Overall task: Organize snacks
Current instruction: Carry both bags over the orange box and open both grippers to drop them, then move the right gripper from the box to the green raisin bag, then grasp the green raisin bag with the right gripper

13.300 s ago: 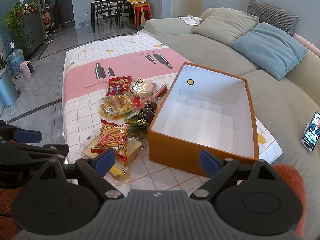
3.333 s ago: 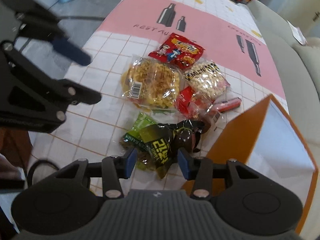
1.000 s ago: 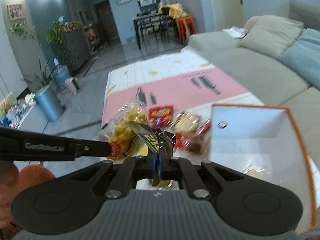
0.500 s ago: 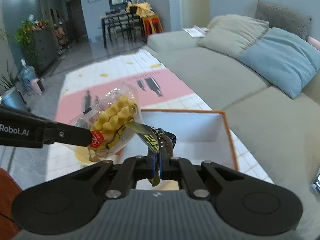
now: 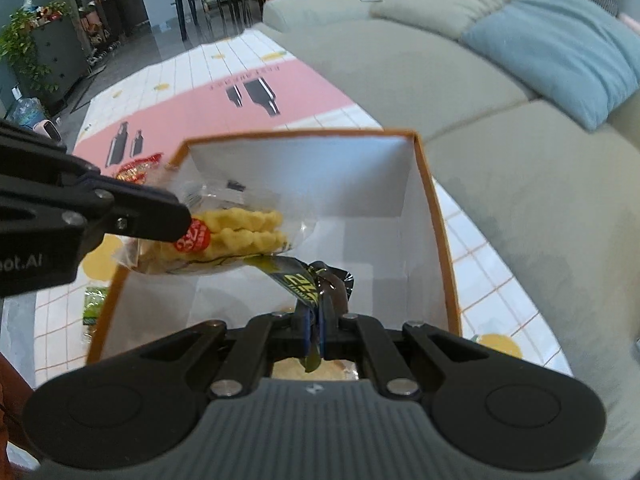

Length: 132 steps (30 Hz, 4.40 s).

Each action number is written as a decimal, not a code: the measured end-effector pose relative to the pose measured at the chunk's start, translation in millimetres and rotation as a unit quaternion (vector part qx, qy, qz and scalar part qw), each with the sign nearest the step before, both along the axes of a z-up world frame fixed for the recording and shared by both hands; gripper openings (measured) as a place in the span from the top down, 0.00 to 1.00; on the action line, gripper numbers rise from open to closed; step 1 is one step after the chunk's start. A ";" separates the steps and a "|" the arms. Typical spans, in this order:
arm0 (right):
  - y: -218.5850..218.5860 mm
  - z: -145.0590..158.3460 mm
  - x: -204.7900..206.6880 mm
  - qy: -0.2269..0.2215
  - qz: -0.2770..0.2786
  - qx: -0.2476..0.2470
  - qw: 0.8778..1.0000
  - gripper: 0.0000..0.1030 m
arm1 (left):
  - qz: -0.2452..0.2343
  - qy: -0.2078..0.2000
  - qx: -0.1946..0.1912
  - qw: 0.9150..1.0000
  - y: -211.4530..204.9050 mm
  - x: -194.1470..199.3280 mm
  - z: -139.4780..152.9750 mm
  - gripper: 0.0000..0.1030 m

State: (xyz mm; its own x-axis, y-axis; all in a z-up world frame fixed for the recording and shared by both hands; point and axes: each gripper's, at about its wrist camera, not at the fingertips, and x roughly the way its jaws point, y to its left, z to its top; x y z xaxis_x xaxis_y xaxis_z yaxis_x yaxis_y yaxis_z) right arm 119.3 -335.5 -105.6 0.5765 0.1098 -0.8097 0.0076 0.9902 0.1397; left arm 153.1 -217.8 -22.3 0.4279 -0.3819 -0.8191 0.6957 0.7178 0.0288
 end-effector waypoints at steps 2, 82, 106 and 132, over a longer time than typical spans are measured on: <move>-1.8 -5.3 0.8 0.003 -0.004 0.006 1.000 1.00 | 0.005 0.005 0.010 1.000 -7.6 6.8 -5.6 0.98; 162.2 60.8 -73.2 -0.083 0.049 0.033 0.995 0.56 | 0.255 -0.013 0.026 0.966 225.4 -65.0 -1.6 0.47; 231.8 -38.3 23.8 0.041 0.082 0.007 0.996 0.56 | 0.249 0.039 0.042 0.967 256.6 1.1 -65.9 0.48; 207.6 -15.4 44.5 0.037 0.094 0.023 0.995 0.66 | 0.189 0.038 0.020 0.981 231.5 40.4 -54.6 0.48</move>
